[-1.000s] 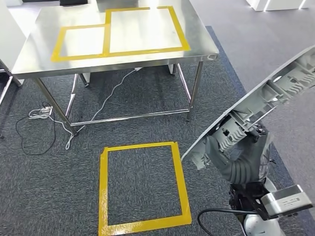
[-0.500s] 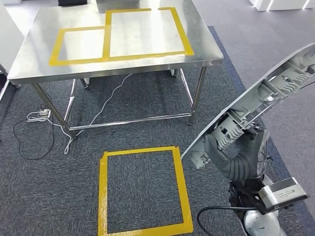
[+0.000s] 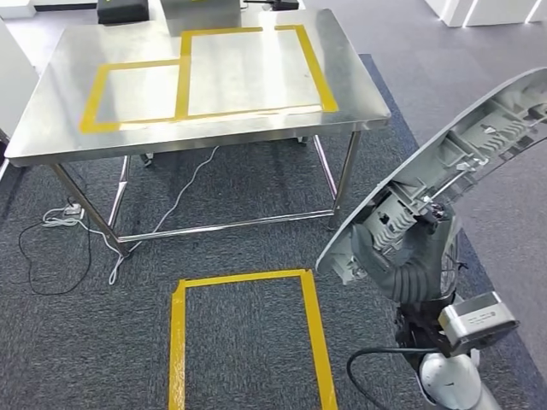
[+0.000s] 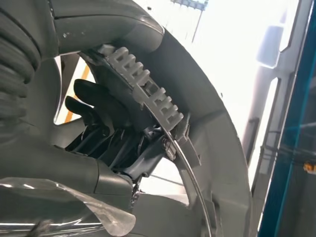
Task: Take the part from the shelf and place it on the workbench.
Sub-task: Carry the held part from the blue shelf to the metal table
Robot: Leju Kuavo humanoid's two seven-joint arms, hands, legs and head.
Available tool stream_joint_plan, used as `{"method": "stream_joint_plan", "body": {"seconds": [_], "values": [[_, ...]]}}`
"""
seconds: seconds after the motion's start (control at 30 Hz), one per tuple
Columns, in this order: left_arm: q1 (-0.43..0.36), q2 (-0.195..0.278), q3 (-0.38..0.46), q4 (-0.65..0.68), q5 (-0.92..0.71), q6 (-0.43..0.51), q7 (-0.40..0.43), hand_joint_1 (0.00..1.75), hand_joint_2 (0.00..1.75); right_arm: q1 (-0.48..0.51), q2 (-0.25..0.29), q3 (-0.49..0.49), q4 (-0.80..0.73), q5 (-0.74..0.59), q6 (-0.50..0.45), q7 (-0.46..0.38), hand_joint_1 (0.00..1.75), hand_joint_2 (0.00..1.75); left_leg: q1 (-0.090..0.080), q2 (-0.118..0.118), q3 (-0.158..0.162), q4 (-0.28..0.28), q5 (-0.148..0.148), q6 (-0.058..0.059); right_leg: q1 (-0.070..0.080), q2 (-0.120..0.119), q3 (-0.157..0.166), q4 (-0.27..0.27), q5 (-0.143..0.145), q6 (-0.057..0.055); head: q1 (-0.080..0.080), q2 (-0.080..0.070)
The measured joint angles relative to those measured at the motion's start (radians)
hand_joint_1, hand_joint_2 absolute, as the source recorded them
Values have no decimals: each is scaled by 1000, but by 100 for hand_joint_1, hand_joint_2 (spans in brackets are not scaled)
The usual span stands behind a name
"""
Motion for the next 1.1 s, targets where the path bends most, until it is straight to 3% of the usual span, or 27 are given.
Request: {"method": "stream_joint_plan", "body": {"seconds": [0.07, 0.1, 0.13, 0.23, 0.27, 0.3, 0.37, 0.43, 0.57, 0.63, 0.7, 0.77, 0.8, 0.9, 0.97, 1.1], "values": [[1, 1, -1, 0, -1, 0, 0, 0, 175, -11, 0, 0, 4, 1, 1, 4, 175, 175, 3, -1, 21, -9, 11, 17, -1, 0, 5, 15, -3, 12, 1, 0], [0, 0, -3, 0, -2, -1, 0, 0, 175, -20, 0, 0, 6, 1, 2, 6, 175, 175, 4, -1, 32, -11, 9, 23, -1, 0, -9, 43, -10, 15, 4, 0], [-1, 1, -4, 0, -3, -1, -1, 0, 175, -29, 0, 1, 9, 2, 2, 8, 175, 175, 6, -1, 41, -13, 6, 28, -2, -1, -37, 90, -26, 16, 6, 0], [-3, 1, -8, 0, -5, -1, -1, 0, 175, -44, 1, 1, 19, 2, 3, 14, 175, 175, 3, -3, 56, -13, -13, 33, -2, -2, -160, 256, -87, 20, 11, 0], [-2, 1, -8, 0, -5, -1, -1, 0, 175, -45, 1, 1, 22, 2, 4, 15, 175, 175, 2, -4, 64, -13, -21, 33, -1, -2, -186, 270, -87, 19, 11, 0], [-2, 1, -9, 0, -6, -1, -1, 0, 175, -46, 1, 1, 24, 2, 4, 16, 175, 175, 0, -5, 75, -13, -30, 33, 0, -2, -195, 248, -64, 16, 11, 0], [-1, 1, -9, 0, -7, -1, -1, 0, 175, -48, 1, 1, 26, 2, 5, 17, 175, 175, -3, -6, 98, -14, -49, 32, 4, -3, -174, 135, 28, 4, 11, 0], [-2, 0, -10, 0, -7, -1, -2, 0, 175, -55, 1, 1, 29, 3, 7, 18, 175, 175, -5, -6, 114, -16, -63, 25, 12, -5, -150, 47, 74, -9, 7, 0], [-5, 2, -14, 0, -8, -2, -2, 0, 175, -75, 1, 1, 35, 3, 8, 25, 175, 175, -6, -4, 118, 10, -64, 3, 11, -6, -124, 13, 87, -29, 4, 0], [-7, 3, -16, 0, -8, -2, -2, 0, 175, -88, 2, 1, 39, 3, 8, 27, 175, 175, -4, -3, 76, 88, -70, -7, 5, -7, -104, 3, 83, -38, 3, 0], [-8, 4, -17, 0, -8, -3, -2, 0, 175, -96, 3, 2, 44, 4, 8, 28, 175, 175, 1, -3, 3, 201, -112, -18, 4, -8, -91, -1, 72, -42, 2, 0], [-6, 6, -17, 0, -8, -3, -2, 0, 175, -98, 4, 3, 50, 4, 8, 29, 175, 175, 7, -2, -53, 258, -145, -25, 3, -7, -75, -1, 58, -41, 2, 0], [-5, 6, -17, 0, -9, -3, -2, 0, 175, -98, 4, 4, 53, 3, 8, 30, 175, 175, 9, -2, -61, 244, -132, -28, 2, -6, -65, -1, 50, -39, 2, 0], [-3, 9, -17, 0, -9, -4, -2, 0, 175, -103, 6, 6, 60, 3, 8, 31, 175, 175, 13, -1, -23, 80, -16, -32, -2, -5, -30, 1, 24, -26, 2, 0], [-3, 11, -18, 0, -9, -4, -2, 0, 175, -113, 9, 7, 64, 4, 9, 31, 175, 175, 9, 2, -5, 13, 7, -21, 0, -5, -23, 0, 9, -12, 1, 0], [-3, 11, -21, 0, -11, -6, -3, 0, 175, -134, 10, 7, 74, 4, 8, 37, 175, 175, 9, 1, 20, -3, 2, 13, -1, -4, -23, 33, -4, 14, 3, 0]]}}
